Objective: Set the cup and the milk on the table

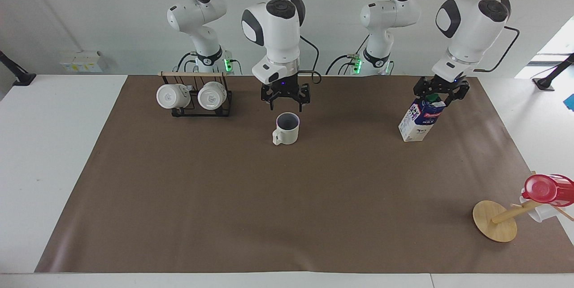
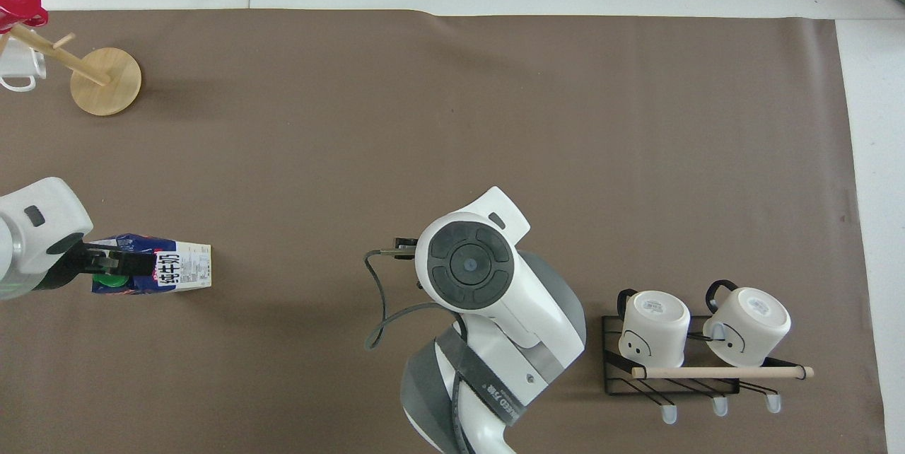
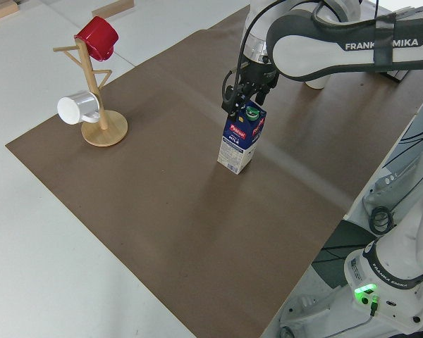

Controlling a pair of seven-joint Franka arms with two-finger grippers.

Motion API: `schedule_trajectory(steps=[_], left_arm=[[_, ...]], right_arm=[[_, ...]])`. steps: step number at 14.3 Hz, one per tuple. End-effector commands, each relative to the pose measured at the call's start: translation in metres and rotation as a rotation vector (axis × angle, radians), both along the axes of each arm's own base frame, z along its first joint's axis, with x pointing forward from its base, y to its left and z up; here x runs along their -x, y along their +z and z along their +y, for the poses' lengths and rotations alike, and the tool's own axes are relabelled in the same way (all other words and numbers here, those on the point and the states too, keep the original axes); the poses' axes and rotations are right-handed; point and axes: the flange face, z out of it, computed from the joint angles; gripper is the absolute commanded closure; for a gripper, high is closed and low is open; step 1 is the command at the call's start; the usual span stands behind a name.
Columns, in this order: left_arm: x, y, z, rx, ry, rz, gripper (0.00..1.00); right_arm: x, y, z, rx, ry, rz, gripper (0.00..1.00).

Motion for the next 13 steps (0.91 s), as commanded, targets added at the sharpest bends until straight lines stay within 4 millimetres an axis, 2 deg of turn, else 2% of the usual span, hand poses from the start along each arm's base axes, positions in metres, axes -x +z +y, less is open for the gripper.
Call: schedule_trajectory(steps=[1,3,5,7,8,9,11,13], left_arm=[[0.010,-0.005,0.006,-0.005,-0.024,-0.017,0.00],[0.010,-0.005,0.007,-0.005,-0.022,-0.014,0.00],[0.011,-0.006,0.007,-0.005,-0.022,-0.008,0.00],[0.011,-0.005,0.007,-0.005,-0.022,-0.006,0.13],[0.011,-0.005,0.007,-0.005,-0.022,-0.006,0.22],[0.010,-0.006,0.007,-0.005,-0.022,-0.005,0.26],[0.010,-0.005,0.007,-0.004,-0.022,-0.002,0.35],[0.011,-0.004,0.007,-0.004,-0.023,0.003,0.42]], right_arm=[[-0.004,0.017,-0.029,0.009,-0.005,-0.007,0.00],[-0.009,0.035,-0.055,0.010,-0.012,-0.013,0.00],[-0.014,0.055,-0.092,0.016,-0.023,-0.015,0.00],[-0.016,0.076,-0.133,0.026,-0.002,-0.013,0.00],[-0.016,0.084,-0.151,0.028,0.000,-0.010,0.00],[-0.015,0.093,-0.167,0.029,-0.003,-0.005,0.00],[-0.018,0.106,-0.195,0.041,0.008,0.015,0.00],[-0.022,0.110,-0.217,0.043,0.019,0.029,0.00]])
